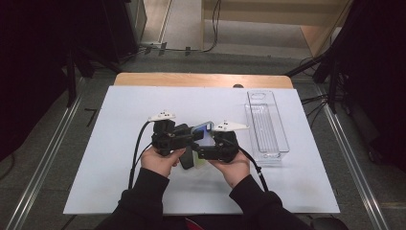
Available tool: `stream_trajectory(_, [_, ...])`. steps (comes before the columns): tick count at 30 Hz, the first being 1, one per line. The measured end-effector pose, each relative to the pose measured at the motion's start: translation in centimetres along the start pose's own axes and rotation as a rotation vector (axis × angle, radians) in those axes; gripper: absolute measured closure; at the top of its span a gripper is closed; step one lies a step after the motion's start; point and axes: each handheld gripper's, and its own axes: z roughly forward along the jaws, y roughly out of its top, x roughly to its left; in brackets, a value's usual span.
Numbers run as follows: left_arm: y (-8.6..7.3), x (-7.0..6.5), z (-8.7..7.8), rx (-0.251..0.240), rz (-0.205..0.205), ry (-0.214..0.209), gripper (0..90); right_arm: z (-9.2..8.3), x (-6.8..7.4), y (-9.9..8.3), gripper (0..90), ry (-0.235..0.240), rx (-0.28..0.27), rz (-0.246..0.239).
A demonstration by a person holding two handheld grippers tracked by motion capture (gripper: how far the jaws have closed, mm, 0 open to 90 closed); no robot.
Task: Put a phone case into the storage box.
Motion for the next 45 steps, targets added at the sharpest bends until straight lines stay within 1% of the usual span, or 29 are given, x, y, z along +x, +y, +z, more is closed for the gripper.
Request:
stream_trajectory(2, [0.1, 0.2, -0.3, 0.026, -0.01, -0.007, 49.5, 0.0, -0.3, 0.0, 15.5, -0.012, 0.004, -0.003])
stream_trajectory(3, [0.1, 0.2, -0.3, 0.026, -0.01, -0.007, 46.5, 0.0, -0.3, 0.0, 15.5, -0.012, 0.004, -0.003])
stream_trajectory(7, [0.2, 0.7, -0.9, 0.042, -0.001, -0.048, 37.1, -0.2, -1.3, 0.0, 15.5, -0.039, 0.006, 0.007])
stream_trajectory(8, [0.2, 0.7, -0.9, 0.042, -0.001, -0.048, 34.9, -0.3, -1.5, 0.1, 15.5, -0.045, 0.005, 0.009])
stream_trajectory(9, [0.2, 0.8, -1.0, 0.057, -0.002, -0.057, 33.7, -0.4, -1.7, 0.1, 15.5, -0.048, 0.006, 0.009])
stream_trajectory(11, [0.1, 1.0, -1.4, 0.088, 0.006, -0.062, 33.4, -0.6, -2.0, 0.2, 15.5, -0.054, 0.004, 0.011])
stream_trajectory(13, [0.1, 1.0, -1.5, 0.093, 0.014, -0.062, 33.0, -0.7, -2.2, 0.3, 15.5, -0.047, 0.005, 0.006])
stream_trajectory(16, [0.1, 1.3, -1.8, 0.118, 0.025, -0.067, 33.0, -1.0, -2.5, 0.5, 15.5, -0.044, 0.011, -0.004])
stream_trajectory(17, [0.0, 1.5, -2.0, 0.142, 0.028, -0.075, 33.0, -1.0, -2.6, 0.5, 15.5, -0.038, 0.008, -0.004])
stream_trajectory(18, [0.0, 1.5, -2.0, 0.142, 0.028, -0.075, 33.0, -1.0, -2.6, 0.5, 15.5, -0.038, 0.008, -0.004])
stream_trajectory(19, [-0.1, 1.8, -2.1, 0.173, 0.029, -0.086, 32.9, -1.2, -2.8, 0.7, 15.5, -0.029, 0.011, -0.006])
stream_trajectory(20, [-0.1, 1.8, -2.1, 0.173, 0.029, -0.086, 32.9, -1.2, -2.8, 0.7, 15.5, -0.029, 0.011, -0.006])
stream_trajectory(21, [-0.2, 2.0, -2.2, 0.192, 0.033, -0.095, 32.9, -1.3, -2.9, 0.8, 15.5, -0.026, 0.017, -0.011])
stream_trajectory(23, [-0.5, 2.4, -2.4, 0.221, 0.028, -0.094, 33.0, -1.6, -3.3, 1.1, 15.5, -0.013, 0.03, -0.026])
stream_trajectory(25, [-0.7, 2.6, -2.5, 0.225, 0.03, -0.091, 32.9, -1.9, -3.5, 1.3, 15.5, -0.005, 0.028, -0.027])
stream_trajectory(28, [-1.3, 3.2, -2.7, 0.256, 0.027, -0.099, 32.9, -2.3, -4.0, 1.6, 15.5, 0.007, 0.029, -0.026])
stream_trajectory(29, [-1.3, 3.2, -2.7, 0.256, 0.027, -0.099, 32.9, -2.3, -4.0, 1.6, 15.5, 0.007, 0.029, -0.026])
stream_trajectory(30, [-1.5, 3.3, -2.8, 0.264, 0.032, -0.097, 32.9, -2.4, -4.1, 1.7, 15.5, 0.007, 0.031, -0.029])
stream_trajectory(31, [-1.8, 3.4, -2.9, 0.267, 0.027, -0.076, 32.9, -2.6, -4.3, 1.9, 15.4, 0.019, 0.038, -0.035])
stream_trajectory(32, [-2.0, 3.5, -3.0, 0.272, 0.028, -0.071, 32.9, -2.8, -4.4, 2.0, 15.5, 0.025, 0.043, -0.038])
stream_trajectory(34, [-2.1, 3.6, -3.1, 0.274, 0.028, -0.071, 32.9, -2.9, -4.5, 2.1, 15.5, 0.026, 0.045, -0.043])
stream_trajectory(35, [-2.3, 3.8, -3.2, 0.278, 0.027, -0.071, 32.9, -3.2, -4.6, 2.3, 15.4, 0.036, 0.04, -0.046])
stream_trajectory(36, [-2.7, 4.0, -3.3, 0.287, 0.025, -0.069, 32.9, -3.3, -4.7, 2.4, 15.5, 0.038, 0.04, -0.046])
stream_trajectory(37, [-2.9, 4.1, -3.3, 0.295, 0.029, -0.069, 32.9, -3.5, -4.8, 2.5, 15.4, 0.048, 0.043, -0.05])
stream_trajectory(39, [-3.1, 4.2, -3.4, 0.303, 0.033, -0.068, 32.9, -3.6, -4.8, 2.6, 15.4, 0.05, 0.047, -0.054])
stream_trajectory(40, [-3.3, 4.2, -3.4, 0.307, 0.04, -0.069, 32.9, -3.8, -4.8, 2.7, 15.4, 0.054, 0.043, -0.067])
stream_trajectory(43, [-4.0, 4.3, -3.7, 0.318, 0.082, -0.062, 32.9, -4.0, -5.0, 2.9, 15.4, 0.06, 0.045, -0.073])
stream_trajectory(44, [-4.0, 4.3, -3.7, 0.318, 0.082, -0.062, 32.8, -4.1, -5.0, 3.0, 15.4, 0.062, 0.048, -0.077])
stream_trajectory(45, [-4.1, 4.4, -3.8, 0.323, 0.093, -0.061, 32.8, -4.1, -5.0, 3.0, 15.4, 0.062, 0.048, -0.077])
